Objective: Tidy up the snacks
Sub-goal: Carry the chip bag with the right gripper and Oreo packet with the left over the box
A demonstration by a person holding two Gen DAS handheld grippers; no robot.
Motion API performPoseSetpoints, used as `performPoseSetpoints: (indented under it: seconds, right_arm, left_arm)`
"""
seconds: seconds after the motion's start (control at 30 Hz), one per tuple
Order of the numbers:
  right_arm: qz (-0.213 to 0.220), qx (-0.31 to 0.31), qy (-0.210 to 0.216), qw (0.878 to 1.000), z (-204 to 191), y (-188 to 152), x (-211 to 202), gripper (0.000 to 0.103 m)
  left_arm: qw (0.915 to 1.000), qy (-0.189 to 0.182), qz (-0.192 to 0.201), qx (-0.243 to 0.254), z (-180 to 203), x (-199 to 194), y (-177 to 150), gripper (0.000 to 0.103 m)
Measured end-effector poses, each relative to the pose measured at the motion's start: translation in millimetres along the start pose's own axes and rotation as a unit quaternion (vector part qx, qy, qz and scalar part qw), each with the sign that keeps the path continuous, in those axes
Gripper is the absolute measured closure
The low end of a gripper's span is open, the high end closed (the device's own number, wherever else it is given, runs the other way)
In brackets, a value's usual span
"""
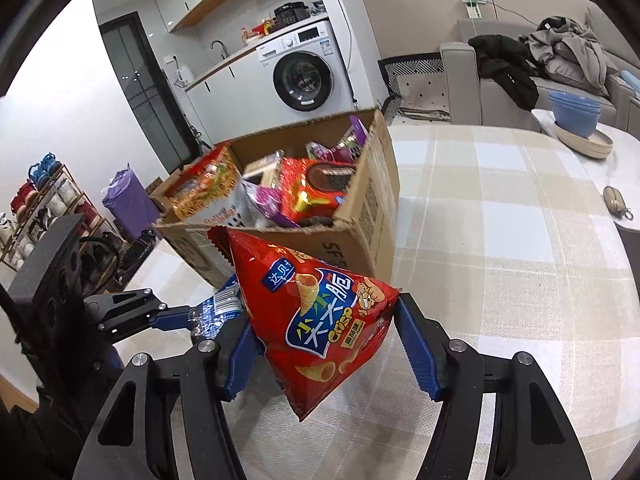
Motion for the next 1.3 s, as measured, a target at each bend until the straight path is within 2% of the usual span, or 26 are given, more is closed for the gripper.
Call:
performPoseSetpoints:
  seconds: [0.5,0.77,0.8,0.83,0.9,0.97,1.07,1.13,1.2,1.27,1.3]
  right_arm:
    - [0.047,-0.006,0.012,0.999,-17,25,-31,0.037]
    - [0.081,0.003,0.016,0.997,-20,36,-46,0.037]
    - [0.083,0.005,0.017,0.996,-20,36,-46,0.037]
    - [0.082,0.005,0.017,0.996,-20,37,-45,0.037]
    - [0.082,0.006,0.017,0.996,-20,36,-45,0.037]
    - [0.079,0.007,0.017,0.997,-20,34,-45,0.037]
    - [0.075,0.008,0.015,0.997,-19,33,-43,0.037]
    - [0.073,0.009,0.015,0.997,-17,34,-42,0.037]
    - [0.072,0.010,0.016,0.997,-16,35,-41,0.037]
    - [0.072,0.010,0.016,0.997,-16,35,-41,0.037]
    - [0.071,0.010,0.017,0.997,-17,35,-41,0.037]
  left_arm:
    - [0.9987,0.001,0.044,-0.024,-20,-61,16,0.062]
    - [0.9947,0.011,0.090,-0.049,-40,-102,37,0.062]
    - [0.9943,0.012,0.093,-0.052,-44,-106,39,0.063]
    - [0.9939,0.013,0.095,-0.054,-48,-110,39,0.070]
    - [0.9948,0.012,0.085,-0.055,-52,-109,38,0.071]
    - [0.9969,0.019,0.058,-0.049,-53,-101,30,0.071]
    - [0.9993,0.020,0.021,-0.024,-48,-87,16,0.075]
    - [0.9997,0.015,0.012,-0.015,-45,-87,12,0.075]
    - [0.9999,-0.005,-0.007,-0.008,-38,-87,8,0.069]
    - [0.9998,0.006,-0.014,0.014,-35,-91,3,0.054]
    - [0.9995,0.010,-0.017,0.026,-34,-94,1,0.038]
Point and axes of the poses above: each gripper's, at about its wrist camera, not at the fingertips, and x roughly the way its jaws point, z to its right, y to its top, the point moved 7 cm from there along x, roughly the way its jaws point, and after that the axes turned 9 degrees about z, right-handed, at the moved point
